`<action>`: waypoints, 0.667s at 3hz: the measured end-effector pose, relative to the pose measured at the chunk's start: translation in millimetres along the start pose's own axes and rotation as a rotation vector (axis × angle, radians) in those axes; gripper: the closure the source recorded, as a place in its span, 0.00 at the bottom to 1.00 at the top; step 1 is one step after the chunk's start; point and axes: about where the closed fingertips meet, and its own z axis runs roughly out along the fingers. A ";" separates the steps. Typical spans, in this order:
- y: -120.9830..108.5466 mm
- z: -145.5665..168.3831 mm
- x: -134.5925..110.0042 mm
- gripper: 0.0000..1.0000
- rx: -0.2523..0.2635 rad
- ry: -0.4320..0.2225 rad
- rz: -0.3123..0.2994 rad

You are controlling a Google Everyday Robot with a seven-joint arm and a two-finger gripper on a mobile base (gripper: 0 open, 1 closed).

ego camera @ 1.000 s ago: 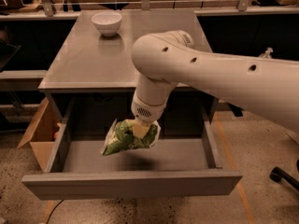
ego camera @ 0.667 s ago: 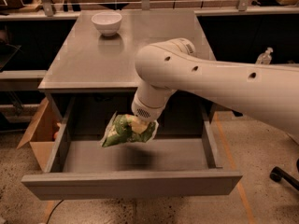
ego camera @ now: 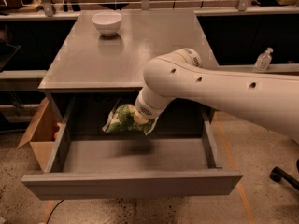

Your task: Place green jalapeno chip bag into top drawer

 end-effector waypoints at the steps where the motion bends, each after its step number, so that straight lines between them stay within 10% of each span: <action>1: -0.9 0.3 -2.7 0.75 0.006 -0.009 -0.002; 2: -0.3 0.1 -3.2 0.52 0.006 -0.010 -0.004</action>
Offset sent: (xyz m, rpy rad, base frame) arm 0.0024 0.0017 0.0009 0.0064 -0.0104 -0.0001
